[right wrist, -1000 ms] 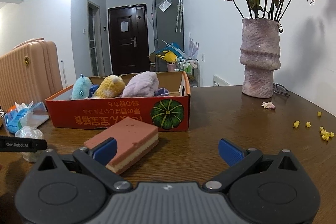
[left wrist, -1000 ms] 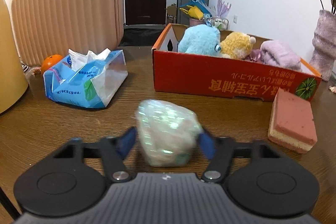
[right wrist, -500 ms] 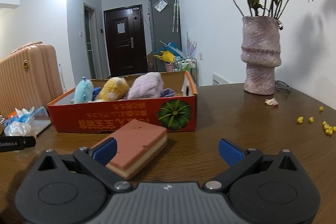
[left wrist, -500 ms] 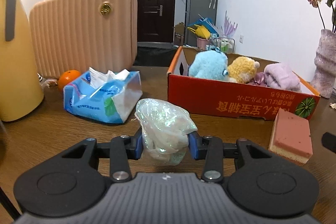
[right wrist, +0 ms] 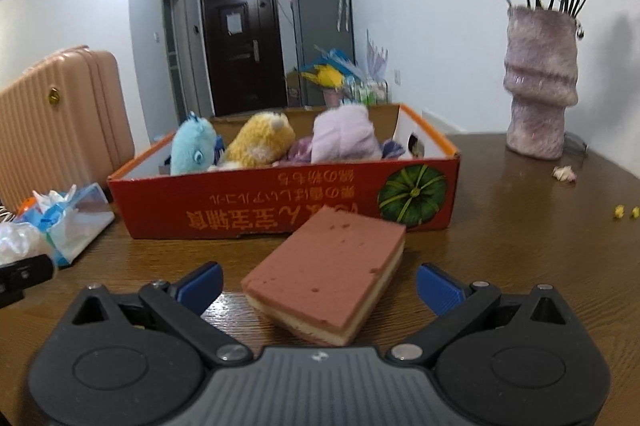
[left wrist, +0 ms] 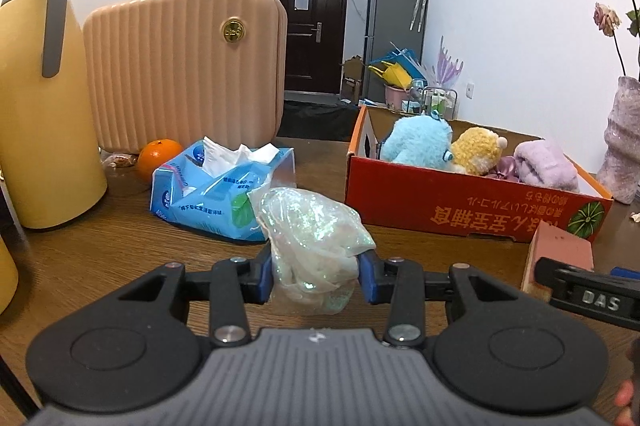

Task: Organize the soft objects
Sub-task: 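Grasp the pink-and-cream sponge with the right gripper while the left holds the bag, then carry the plastic bag and sponge in both grippers toward the box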

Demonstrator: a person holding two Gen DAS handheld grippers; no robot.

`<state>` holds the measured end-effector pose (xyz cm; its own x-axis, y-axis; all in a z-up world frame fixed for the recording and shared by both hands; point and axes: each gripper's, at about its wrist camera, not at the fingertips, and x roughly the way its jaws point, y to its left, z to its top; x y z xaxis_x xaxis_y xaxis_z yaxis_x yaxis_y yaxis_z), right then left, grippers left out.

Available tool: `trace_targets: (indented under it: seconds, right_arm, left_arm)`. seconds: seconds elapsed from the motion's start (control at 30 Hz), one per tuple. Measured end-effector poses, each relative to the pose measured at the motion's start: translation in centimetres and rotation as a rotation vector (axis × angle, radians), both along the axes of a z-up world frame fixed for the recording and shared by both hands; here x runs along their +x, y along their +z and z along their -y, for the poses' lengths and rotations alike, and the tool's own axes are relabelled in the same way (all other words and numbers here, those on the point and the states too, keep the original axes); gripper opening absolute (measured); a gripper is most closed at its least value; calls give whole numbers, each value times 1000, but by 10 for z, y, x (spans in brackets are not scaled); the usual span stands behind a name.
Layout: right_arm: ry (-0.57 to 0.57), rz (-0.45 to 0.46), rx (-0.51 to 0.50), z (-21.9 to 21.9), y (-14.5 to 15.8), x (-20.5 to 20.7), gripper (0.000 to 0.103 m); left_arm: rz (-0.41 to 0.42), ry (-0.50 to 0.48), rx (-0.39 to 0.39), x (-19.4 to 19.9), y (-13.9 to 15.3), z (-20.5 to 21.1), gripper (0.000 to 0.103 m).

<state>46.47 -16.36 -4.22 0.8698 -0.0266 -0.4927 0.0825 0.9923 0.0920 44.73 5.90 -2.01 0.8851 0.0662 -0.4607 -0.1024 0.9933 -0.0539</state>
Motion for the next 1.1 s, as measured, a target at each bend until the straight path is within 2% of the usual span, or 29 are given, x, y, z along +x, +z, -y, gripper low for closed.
trace_targets:
  seconds: [0.53,0.63,0.7,0.83,1.1]
  right_arm:
    - [-69,-159,-2,-4,-19,51,103]
    - [-64,-157,-8,-3,-19,52,101]
    - [-49,-158,-16,-3,-19,51,92]
    - [-28,-149,-31,-5,-17,49,87]
    - [3,-115,-31,-6,-14,36,85]
  left_arm:
    - [6,11,-6,1,1,-2,41]
    - [6,13,-5,1,1,-2,41]
    - [5,14,-5,1,1,-2,41]
    - [6,13,-6,1,1,-1,41]
    - [12,8,-11,0,2,-2,41]
